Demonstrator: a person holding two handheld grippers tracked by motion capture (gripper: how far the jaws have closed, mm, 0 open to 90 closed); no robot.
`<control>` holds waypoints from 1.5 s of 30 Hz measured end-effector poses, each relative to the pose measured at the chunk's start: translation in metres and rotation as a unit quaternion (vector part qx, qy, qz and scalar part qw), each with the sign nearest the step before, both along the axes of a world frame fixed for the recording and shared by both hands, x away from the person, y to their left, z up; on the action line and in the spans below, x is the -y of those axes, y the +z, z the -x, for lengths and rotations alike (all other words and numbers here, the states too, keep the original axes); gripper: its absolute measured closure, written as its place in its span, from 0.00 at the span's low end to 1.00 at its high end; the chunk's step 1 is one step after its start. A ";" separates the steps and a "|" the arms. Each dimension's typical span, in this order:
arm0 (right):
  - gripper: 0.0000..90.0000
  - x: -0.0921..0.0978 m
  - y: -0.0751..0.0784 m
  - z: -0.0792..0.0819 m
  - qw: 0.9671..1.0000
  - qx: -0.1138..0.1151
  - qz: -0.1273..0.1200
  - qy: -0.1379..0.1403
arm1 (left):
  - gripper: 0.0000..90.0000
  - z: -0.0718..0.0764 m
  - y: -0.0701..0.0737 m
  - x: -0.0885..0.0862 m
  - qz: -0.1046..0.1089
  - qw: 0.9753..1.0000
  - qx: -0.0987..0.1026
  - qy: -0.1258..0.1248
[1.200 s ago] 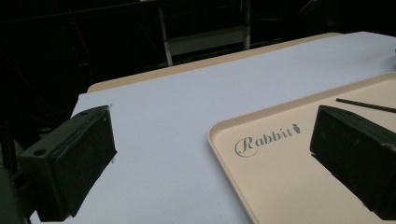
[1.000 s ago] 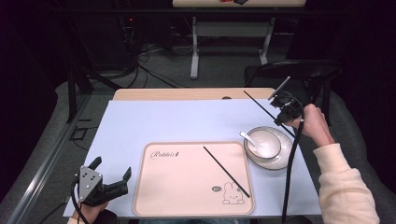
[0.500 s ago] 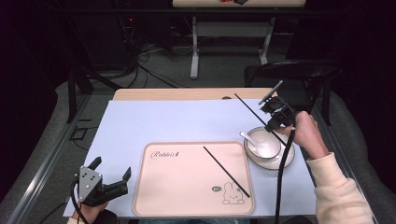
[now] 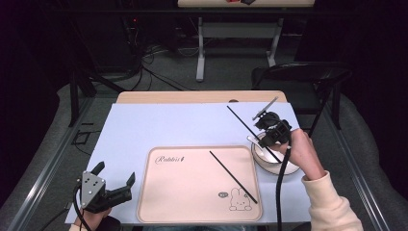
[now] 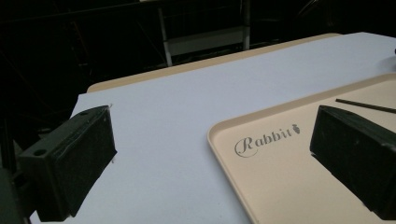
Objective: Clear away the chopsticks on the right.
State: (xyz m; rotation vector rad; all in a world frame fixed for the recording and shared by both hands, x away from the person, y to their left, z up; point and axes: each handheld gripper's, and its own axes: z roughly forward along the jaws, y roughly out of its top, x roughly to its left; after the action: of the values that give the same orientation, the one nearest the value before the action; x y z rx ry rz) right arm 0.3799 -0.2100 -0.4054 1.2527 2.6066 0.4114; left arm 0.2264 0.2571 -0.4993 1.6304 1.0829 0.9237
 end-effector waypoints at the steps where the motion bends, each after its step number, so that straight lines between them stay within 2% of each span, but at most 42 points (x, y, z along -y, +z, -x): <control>1: 0.95 -0.004 -0.002 0.002 1.000 -0.002 0.005 0.001 | 0.00 0.000 0.000 0.000 0.000 1.000 0.001 -0.001; 6: 0.95 -0.014 -0.012 0.008 1.000 -0.008 0.006 0.016 | 0.00 0.001 0.000 -0.002 0.002 1.000 0.002 0.003; 11: 0.95 -0.020 -0.024 0.012 1.000 -0.018 0.006 0.019 | 0.00 0.002 0.000 -0.002 0.003 1.000 0.001 0.004; 13: 0.95 -0.023 -0.036 0.015 0.999 -0.027 0.007 0.021 | 0.00 0.002 0.000 -0.001 0.000 1.000 0.003 0.002; 14: 0.95 -0.023 -0.036 0.015 0.999 -0.027 0.007 0.021 | 0.00 0.002 0.000 -0.001 0.000 1.000 0.003 0.002; 15: 0.95 -0.028 -0.045 0.016 0.999 -0.038 0.009 0.028 | 0.00 0.001 0.000 -0.001 0.000 1.000 0.002 0.002; 22: 0.95 -0.034 -0.061 0.022 0.998 -0.054 0.015 0.029 | 0.00 0.001 0.000 -0.001 0.001 1.000 0.004 0.001; 25: 0.95 -0.035 -0.068 0.025 0.998 -0.059 0.003 0.021 | 0.00 0.001 0.000 0.000 0.003 1.000 0.004 0.001; 31: 0.94 -0.041 -0.083 0.031 0.997 -0.077 0.005 0.020 | 0.00 0.001 0.000 -0.001 0.002 1.000 0.006 0.000; 35: 0.94 -0.044 -0.092 0.031 0.996 -0.085 0.002 0.012 | 0.00 0.001 0.000 0.000 0.002 1.000 0.006 0.000; 41: 0.94 -0.053 -0.105 0.030 0.995 -0.101 0.010 0.020 | 0.00 0.001 0.000 0.000 0.002 1.000 0.006 -0.001; 45: 0.94 -0.058 -0.111 0.025 0.994 -0.101 0.016 0.023 | 0.00 0.001 0.000 0.000 0.001 1.000 0.005 -0.001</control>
State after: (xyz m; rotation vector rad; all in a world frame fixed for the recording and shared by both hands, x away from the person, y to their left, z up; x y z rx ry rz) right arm 0.3546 -0.1516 -0.5166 1.2872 2.8022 0.2622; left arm 0.2254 0.2572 -0.4992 1.6230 1.0747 0.9280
